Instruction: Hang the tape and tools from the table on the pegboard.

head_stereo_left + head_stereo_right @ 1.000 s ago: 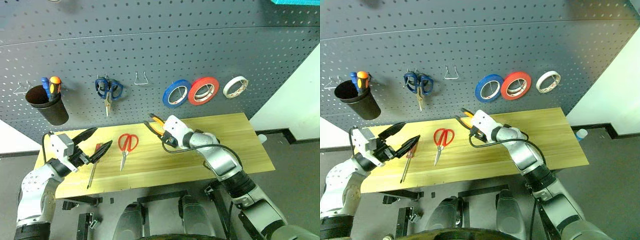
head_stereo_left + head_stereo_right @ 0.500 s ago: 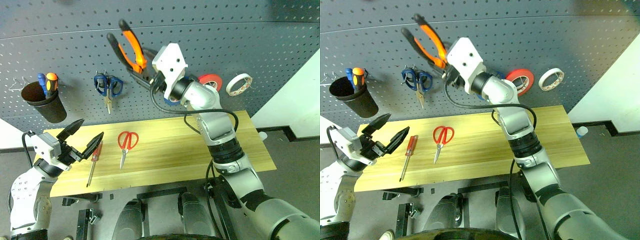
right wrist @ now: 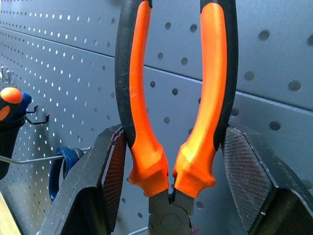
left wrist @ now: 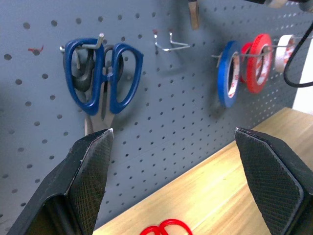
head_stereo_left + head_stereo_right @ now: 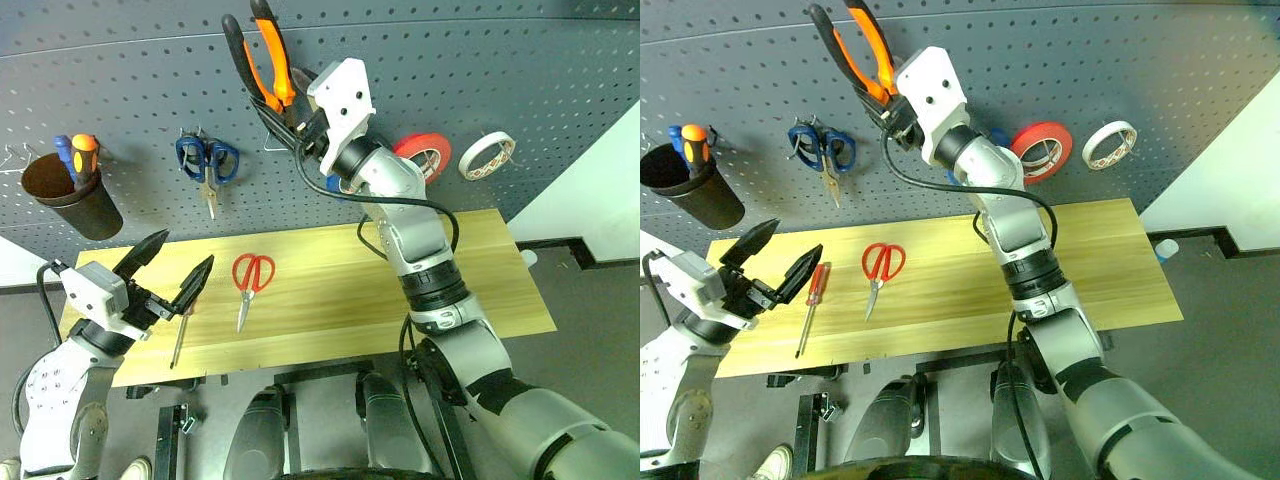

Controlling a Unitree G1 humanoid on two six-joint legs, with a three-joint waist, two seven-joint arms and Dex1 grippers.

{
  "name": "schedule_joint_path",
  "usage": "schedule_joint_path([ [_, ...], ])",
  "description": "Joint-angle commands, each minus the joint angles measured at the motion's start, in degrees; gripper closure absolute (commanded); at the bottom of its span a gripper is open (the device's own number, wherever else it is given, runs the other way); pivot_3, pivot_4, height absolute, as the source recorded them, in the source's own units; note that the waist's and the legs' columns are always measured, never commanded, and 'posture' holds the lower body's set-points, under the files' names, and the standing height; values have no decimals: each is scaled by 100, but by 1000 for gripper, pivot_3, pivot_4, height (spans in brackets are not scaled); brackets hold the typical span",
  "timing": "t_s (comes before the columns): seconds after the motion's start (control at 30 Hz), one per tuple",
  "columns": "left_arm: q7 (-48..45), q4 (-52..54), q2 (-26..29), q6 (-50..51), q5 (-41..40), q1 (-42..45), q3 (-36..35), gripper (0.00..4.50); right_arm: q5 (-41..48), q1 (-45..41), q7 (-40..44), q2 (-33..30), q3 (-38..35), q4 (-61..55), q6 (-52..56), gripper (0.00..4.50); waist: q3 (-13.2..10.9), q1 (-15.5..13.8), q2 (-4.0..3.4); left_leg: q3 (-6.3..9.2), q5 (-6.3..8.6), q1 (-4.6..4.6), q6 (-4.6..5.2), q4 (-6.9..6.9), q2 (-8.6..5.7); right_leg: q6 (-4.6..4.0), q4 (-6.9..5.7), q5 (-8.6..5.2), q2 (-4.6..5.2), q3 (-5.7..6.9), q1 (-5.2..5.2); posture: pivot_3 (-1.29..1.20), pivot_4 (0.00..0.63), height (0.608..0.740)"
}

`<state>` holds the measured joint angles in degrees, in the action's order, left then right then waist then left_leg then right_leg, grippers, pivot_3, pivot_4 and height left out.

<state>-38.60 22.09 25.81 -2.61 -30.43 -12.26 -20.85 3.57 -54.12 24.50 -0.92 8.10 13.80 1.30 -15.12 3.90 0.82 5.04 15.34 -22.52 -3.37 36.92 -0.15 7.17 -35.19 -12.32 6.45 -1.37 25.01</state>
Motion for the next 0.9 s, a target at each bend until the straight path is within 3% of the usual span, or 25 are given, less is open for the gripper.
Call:
schedule_joint_path([
  [0.03, 55, 171, -2, 25, 27, -18, 51, 357, 43, -382, -119, 157, -90, 47, -367, 1900, -45, 3, -1, 0, 0, -4, 0, 0, 0, 0, 0, 0, 0, 0, 3, 18, 283, 729],
  [0.3, -72, -18, -13, -78, 6, -59, 47, 357, -63, -559, -324, 360, -47, 501, -697, 1900, -65, 4, -3, 0, 0, -64, 0, 2, 0, 16, -9, 10, 0, 1, 64, 17, 287, 729],
  [0.6, -167, -104, -46, -161, 6, -101, 39, 357, -352, -547, -485, 410, 33, 1120, -1238, 1900, -70, 5, -4, 0, 0, -71, -1, 3, 0, 12, -7, 8, 0, 1, 68, 21, 275, 729],
  [0.8, -211, -250, -52, -234, 30, -32, 68, 357, -342, -542, -464, 377, -6, 1188, -1415, 16, -70, 7, -4, -1, 0, -72, -1, 3, 0, 16, -8, 10, 0, 1, 70, 20, 269, 729],
  [0.9, -172, -247, -45, -191, 52, -19, 69, 357, -437, -407, -397, 242, 66, 925, -1439, 16, -70, 4, -3, 0, -1, -72, -1, 7, 0, 16, -10, 11, 0, 1, 70, 20, 261, 729],
])
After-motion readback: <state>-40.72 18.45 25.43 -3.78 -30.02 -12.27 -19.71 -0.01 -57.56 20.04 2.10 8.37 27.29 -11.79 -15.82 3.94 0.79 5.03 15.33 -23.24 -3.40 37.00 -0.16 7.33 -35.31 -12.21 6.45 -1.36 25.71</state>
